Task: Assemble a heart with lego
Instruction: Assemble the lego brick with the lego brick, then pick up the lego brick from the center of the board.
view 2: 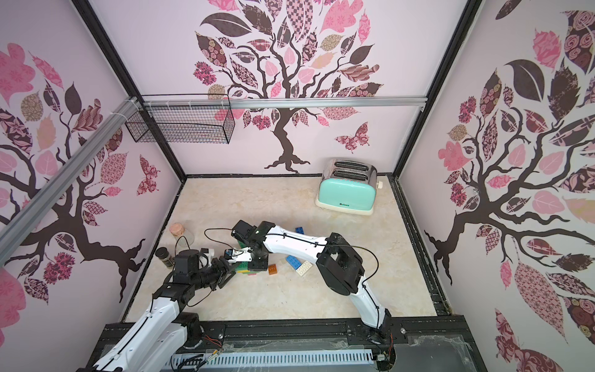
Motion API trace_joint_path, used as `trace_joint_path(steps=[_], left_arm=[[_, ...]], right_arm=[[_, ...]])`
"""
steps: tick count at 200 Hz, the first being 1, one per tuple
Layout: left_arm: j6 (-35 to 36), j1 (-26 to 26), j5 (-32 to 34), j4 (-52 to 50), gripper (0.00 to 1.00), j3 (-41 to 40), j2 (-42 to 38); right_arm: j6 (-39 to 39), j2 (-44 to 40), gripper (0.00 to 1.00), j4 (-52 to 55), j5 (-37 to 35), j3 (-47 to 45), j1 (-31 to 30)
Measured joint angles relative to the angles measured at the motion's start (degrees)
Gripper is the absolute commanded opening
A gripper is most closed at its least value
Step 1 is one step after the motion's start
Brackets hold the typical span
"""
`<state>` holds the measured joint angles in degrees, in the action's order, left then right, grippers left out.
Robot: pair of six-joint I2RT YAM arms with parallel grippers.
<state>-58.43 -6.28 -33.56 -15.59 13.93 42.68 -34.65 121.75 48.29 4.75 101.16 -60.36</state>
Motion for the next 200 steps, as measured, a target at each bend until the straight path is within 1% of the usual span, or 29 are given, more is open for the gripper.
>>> trace_joint_path(steps=[64, 119, 144, 179, 200], left_arm=[[0.2, 0.0, 0.5, -0.9, 0.61, 0.1, -0.1], [0.2, 0.0, 0.8, -1.3, 0.61, 0.7, -1.0], [0.2, 0.0, 1.0, -1.9, 0.61, 0.7, -1.3], [0.2, 0.0, 1.3, -2.8, 0.61, 0.9, -1.6], [0.2, 0.0, 1.4, -3.0, 0.61, 1.0, -1.6]], right_arm=[[-0.3, -0.9, 0.62, -1.1, 2.4, -0.2, 0.2], [-0.3, -8.0, 0.65, -3.8, 6.5, -3.1, 2.5], [-1.2, -12.0, 0.66, -6.1, 8.9, -7.6, 5.3], [-1.7, -16.3, 0.66, -10.0, 11.9, -16.8, 10.0], [-2.7, -18.1, 0.65, -13.6, 12.4, -22.9, 12.1]])
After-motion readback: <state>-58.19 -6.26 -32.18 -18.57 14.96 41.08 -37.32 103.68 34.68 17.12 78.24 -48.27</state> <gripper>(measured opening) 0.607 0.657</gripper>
